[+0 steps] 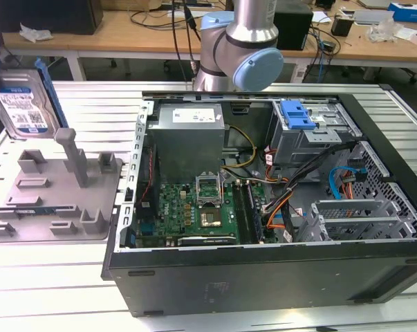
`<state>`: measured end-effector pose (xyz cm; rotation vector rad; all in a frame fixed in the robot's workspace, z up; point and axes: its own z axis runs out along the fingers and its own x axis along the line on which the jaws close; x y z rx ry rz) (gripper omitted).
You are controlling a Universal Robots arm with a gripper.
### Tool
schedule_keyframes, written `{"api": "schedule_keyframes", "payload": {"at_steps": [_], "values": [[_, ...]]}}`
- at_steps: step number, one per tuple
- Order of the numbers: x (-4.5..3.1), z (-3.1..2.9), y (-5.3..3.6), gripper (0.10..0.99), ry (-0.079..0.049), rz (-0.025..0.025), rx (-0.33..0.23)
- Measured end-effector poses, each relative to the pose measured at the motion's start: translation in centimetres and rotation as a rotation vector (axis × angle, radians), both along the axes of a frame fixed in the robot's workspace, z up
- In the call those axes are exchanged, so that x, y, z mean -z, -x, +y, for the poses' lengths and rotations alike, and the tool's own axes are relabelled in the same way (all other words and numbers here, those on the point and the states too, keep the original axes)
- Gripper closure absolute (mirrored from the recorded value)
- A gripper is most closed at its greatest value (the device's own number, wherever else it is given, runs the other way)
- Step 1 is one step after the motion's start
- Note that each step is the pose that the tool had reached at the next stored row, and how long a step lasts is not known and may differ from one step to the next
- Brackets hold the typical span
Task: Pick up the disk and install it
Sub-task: 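Pick up the disk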
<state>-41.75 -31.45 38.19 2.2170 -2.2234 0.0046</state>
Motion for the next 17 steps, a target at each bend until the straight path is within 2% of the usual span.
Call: {"api": "schedule_keyframes", "payload": {"at_steps": [1, 2, 9, 10, 14, 17], "values": [[-1.77, 0.0, -0.05, 0.722, 0.0, 0.0001, 0.0], [-2.45, 0.0, -0.06, 0.722, 0.0, 0.0, 0.0], [-5.66, 0.0, -0.11, 0.722, 0.0, 0.0001, 0.0], [-6.63, 0.0, -0.14, 0.722, 0.0, -0.0001, 0.0], [-8.62, 0.0, -0.21, 0.722, 0.0, 0.0, 0.0], [-11.08, -0.01, -0.33, 0.722, 0.0, -0.0001, 0.0]]}}
